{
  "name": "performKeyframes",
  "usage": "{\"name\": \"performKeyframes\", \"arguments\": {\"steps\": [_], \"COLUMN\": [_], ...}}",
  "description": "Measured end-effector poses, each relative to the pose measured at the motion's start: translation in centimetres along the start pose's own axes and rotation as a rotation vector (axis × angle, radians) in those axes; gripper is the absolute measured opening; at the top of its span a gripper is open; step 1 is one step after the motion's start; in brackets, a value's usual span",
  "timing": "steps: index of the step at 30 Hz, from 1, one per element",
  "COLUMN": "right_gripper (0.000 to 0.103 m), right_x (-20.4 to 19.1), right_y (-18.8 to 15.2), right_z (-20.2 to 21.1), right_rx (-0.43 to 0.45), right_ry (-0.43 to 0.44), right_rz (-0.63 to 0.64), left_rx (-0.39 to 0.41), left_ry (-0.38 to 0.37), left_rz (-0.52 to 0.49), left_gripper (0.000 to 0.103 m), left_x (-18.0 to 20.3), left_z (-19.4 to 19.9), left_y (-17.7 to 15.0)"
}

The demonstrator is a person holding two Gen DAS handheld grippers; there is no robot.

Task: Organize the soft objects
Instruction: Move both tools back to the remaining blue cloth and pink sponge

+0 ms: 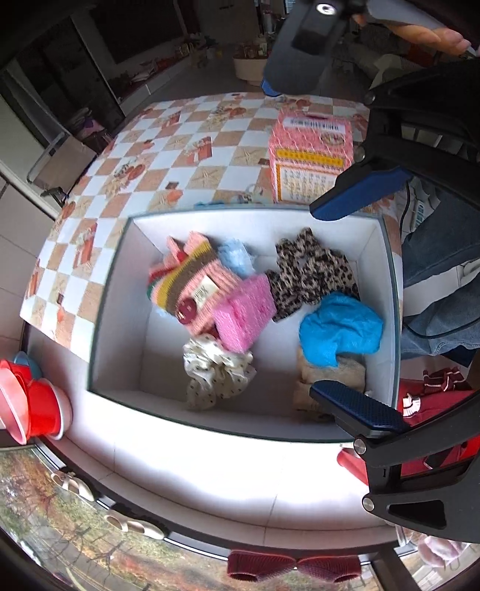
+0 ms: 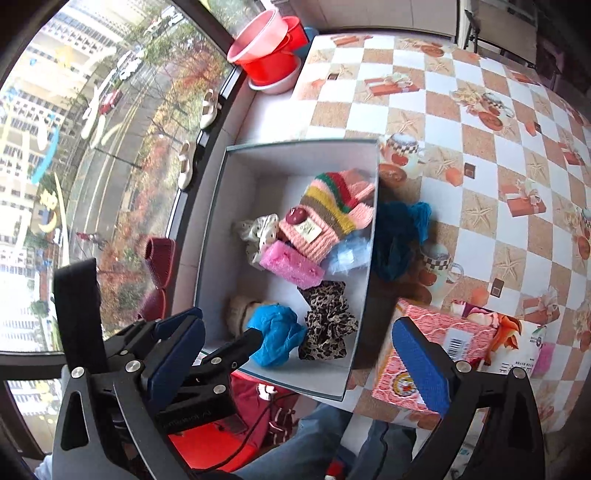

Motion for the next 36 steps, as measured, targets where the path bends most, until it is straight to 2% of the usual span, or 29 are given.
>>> {"name": "performKeyframes", "arguments": {"steps": [5,12,16,20,24,28,31,33,36], "right_gripper": [0.102,0.102,0.102,0.102,0.102,0.102,0.102,0.102,0.102], "right_x": [3.5,11.7,15.8,19.8,24.0,27.7,30.1,31.8,33.7], "right_y": [1.4,2.0,1.3,0.6,-0.5,-2.2,-3.5,-4.2,-5.1], "right_z": [3.4,6.9,7.5,7.9,8.2,8.3,8.0,7.6,6.7], "right_rx": [0.058,0.128,0.139,0.15,0.157,0.156,0.142,0.13,0.108], "right_ry": [0.021,0.024,0.039,0.053,0.051,0.023,0.027,0.028,0.026], "right_rz": [-0.093,-0.276,-0.367,-0.44,-0.511,-0.556,-0.604,-0.636,-0.672], "left_rx": [-0.002,-0.023,-0.05,-0.113,-0.198,-0.315,-0.414,-0.46,-0.514], "left_ry": [-0.025,0.014,0.073,0.154,0.254,0.308,0.389,0.454,0.472], "left_rz": [-0.101,-0.344,-0.504,-0.658,-0.752,-0.841,-0.896,-0.898,-0.872], "left_gripper": [0.09,0.09,0.09,0.091,0.091,0.091,0.091,0.091,0.091], "left_x": [3.7,11.1,15.4,18.6,19.2,19.1,17.8,16.5,15.1], "left_z": [1.1,1.3,-0.1,-4.3,-9.6,-14.7,-17.7,-18.9,-20.1], "left_y": [2.2,6.1,9.0,11.5,12.4,12.4,12.1,12.1,11.7]}}
Point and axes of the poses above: each gripper's, at about its wrist camera, not at the fingertips, and z roughly against the way its jaws point, x to its right, y to its top, the point moved 9 cm from there along -z, roughly the way its jaws point, and after that the axes turned 8 degrees about -z, right-handed, at the moved point
